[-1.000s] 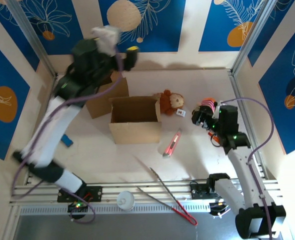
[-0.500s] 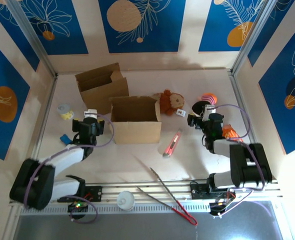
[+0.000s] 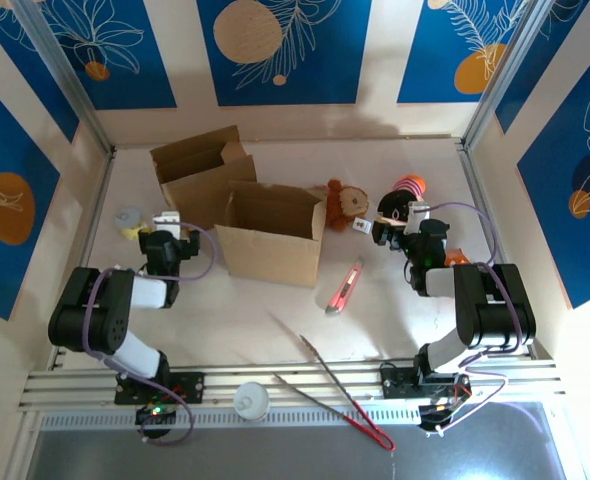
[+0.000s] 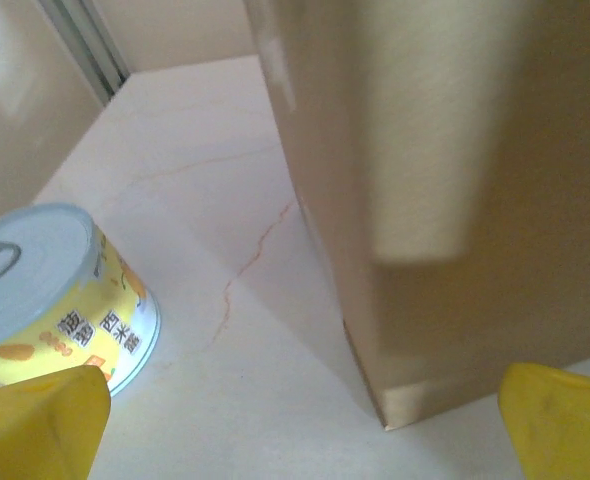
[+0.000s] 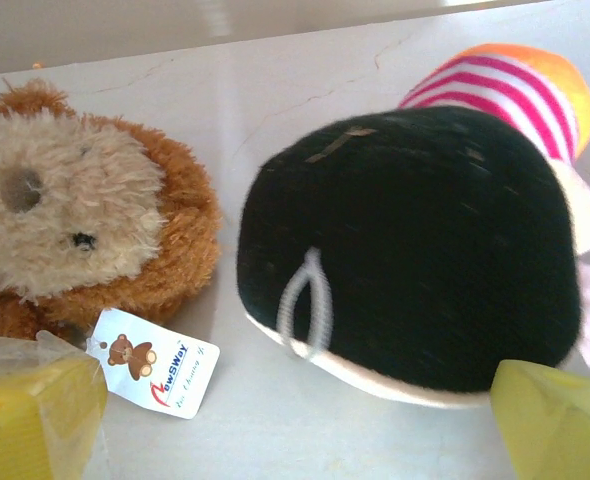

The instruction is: Unpack the express box

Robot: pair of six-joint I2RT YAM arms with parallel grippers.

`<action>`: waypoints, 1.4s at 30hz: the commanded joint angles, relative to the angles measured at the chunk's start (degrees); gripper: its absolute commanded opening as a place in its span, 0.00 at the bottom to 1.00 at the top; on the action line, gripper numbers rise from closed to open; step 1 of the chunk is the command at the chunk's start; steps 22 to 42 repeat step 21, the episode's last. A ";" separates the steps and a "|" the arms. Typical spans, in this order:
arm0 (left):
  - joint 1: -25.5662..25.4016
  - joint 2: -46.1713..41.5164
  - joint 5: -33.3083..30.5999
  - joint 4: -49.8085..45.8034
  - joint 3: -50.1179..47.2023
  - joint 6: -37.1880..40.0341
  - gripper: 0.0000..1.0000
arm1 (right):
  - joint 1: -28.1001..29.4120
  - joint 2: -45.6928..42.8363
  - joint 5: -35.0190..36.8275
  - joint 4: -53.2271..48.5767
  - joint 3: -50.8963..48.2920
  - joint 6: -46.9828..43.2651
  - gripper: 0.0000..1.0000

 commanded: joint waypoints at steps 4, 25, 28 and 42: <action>0.93 0.23 7.59 4.93 -1.18 -2.20 1.00 | 0.46 -0.36 -0.32 0.36 0.26 -1.27 0.99; 0.93 0.43 14.56 1.07 1.02 0.35 1.00 | 0.50 -0.65 -0.25 0.93 -0.05 -1.40 0.99; 0.93 0.43 14.56 1.07 1.02 0.35 1.00 | 0.50 -0.65 -0.25 0.93 -0.05 -1.40 0.99; 0.93 0.43 14.56 1.07 1.02 0.35 1.00 | 0.50 -0.65 -0.25 0.93 -0.05 -1.40 0.99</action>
